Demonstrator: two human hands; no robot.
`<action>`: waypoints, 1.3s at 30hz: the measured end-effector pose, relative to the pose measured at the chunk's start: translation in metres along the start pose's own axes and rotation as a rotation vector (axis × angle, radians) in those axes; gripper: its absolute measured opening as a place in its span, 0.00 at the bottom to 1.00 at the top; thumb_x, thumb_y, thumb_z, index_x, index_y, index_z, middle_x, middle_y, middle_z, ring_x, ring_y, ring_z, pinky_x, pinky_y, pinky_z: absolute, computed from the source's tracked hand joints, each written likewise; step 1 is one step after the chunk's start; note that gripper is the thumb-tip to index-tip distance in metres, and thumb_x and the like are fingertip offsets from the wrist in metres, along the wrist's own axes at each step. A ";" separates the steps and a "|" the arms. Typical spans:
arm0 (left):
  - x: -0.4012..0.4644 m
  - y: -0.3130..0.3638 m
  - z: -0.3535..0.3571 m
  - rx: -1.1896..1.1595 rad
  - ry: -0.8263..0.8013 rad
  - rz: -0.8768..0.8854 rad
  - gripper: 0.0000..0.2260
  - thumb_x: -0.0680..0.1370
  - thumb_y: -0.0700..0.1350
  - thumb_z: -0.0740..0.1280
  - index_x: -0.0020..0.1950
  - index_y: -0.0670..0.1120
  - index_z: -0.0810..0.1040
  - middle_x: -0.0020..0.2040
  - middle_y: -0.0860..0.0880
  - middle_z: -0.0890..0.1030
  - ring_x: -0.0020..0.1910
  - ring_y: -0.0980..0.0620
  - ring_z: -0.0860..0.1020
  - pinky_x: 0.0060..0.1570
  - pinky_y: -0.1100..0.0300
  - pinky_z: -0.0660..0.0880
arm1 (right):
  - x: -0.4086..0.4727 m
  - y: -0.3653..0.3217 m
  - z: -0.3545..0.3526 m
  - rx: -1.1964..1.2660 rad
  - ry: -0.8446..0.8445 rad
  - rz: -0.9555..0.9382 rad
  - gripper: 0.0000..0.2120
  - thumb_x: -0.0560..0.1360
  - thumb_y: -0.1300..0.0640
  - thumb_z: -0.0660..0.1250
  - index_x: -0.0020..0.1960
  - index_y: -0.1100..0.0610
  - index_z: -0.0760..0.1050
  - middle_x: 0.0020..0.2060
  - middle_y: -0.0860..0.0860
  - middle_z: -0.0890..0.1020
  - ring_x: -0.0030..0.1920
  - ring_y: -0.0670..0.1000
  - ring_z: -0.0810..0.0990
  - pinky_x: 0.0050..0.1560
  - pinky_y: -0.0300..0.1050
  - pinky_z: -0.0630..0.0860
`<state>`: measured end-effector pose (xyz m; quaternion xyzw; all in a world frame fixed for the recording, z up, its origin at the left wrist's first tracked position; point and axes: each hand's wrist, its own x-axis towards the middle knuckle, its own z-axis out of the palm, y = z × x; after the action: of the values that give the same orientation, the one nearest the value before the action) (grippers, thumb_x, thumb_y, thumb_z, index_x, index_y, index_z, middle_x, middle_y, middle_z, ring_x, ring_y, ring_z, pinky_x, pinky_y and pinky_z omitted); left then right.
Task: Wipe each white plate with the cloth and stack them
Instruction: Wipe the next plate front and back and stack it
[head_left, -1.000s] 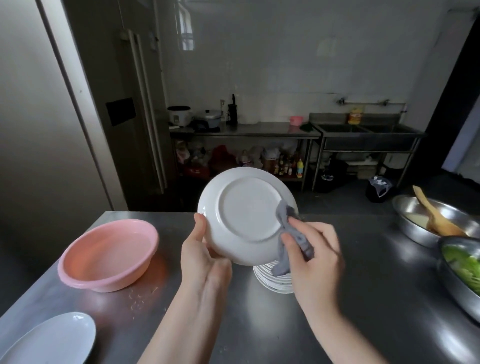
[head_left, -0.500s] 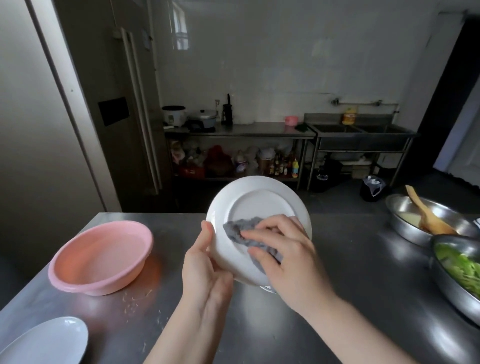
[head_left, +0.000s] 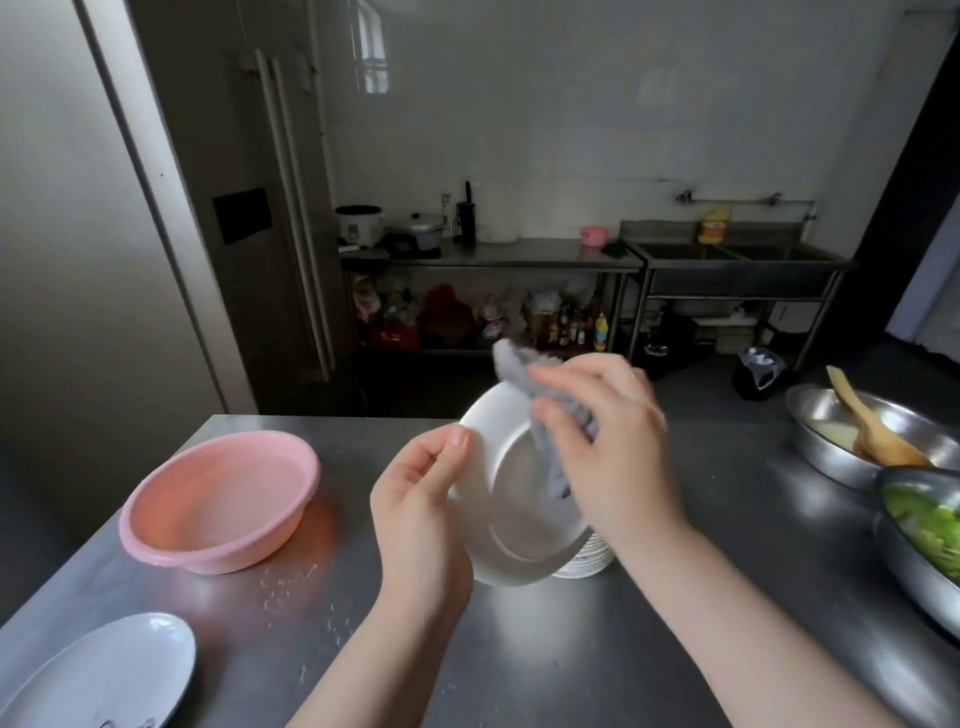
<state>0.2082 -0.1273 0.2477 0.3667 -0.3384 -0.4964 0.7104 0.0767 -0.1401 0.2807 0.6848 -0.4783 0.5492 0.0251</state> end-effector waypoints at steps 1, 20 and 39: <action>-0.001 0.000 0.000 0.001 0.004 0.000 0.07 0.76 0.40 0.69 0.37 0.45 0.81 0.38 0.45 0.80 0.37 0.49 0.76 0.41 0.55 0.71 | 0.002 0.001 -0.001 0.003 0.036 0.044 0.12 0.73 0.64 0.70 0.55 0.55 0.82 0.49 0.49 0.77 0.53 0.51 0.73 0.57 0.42 0.70; 0.022 0.008 0.008 -0.445 0.223 -0.481 0.13 0.78 0.51 0.68 0.53 0.41 0.80 0.39 0.45 0.86 0.39 0.47 0.84 0.47 0.46 0.78 | -0.091 0.033 0.025 0.132 0.202 0.174 0.12 0.72 0.60 0.71 0.55 0.52 0.82 0.50 0.46 0.77 0.53 0.45 0.78 0.53 0.32 0.72; 0.009 0.006 0.016 -0.424 0.072 -0.375 0.19 0.79 0.52 0.66 0.58 0.36 0.79 0.47 0.37 0.84 0.43 0.41 0.85 0.36 0.52 0.81 | -0.066 0.016 0.033 -0.115 0.034 -0.321 0.14 0.72 0.66 0.70 0.56 0.55 0.83 0.49 0.52 0.79 0.47 0.52 0.74 0.54 0.39 0.73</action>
<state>0.1996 -0.1378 0.2619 0.2836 -0.1278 -0.6654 0.6786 0.0936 -0.1256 0.2084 0.7404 -0.3931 0.5213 0.1598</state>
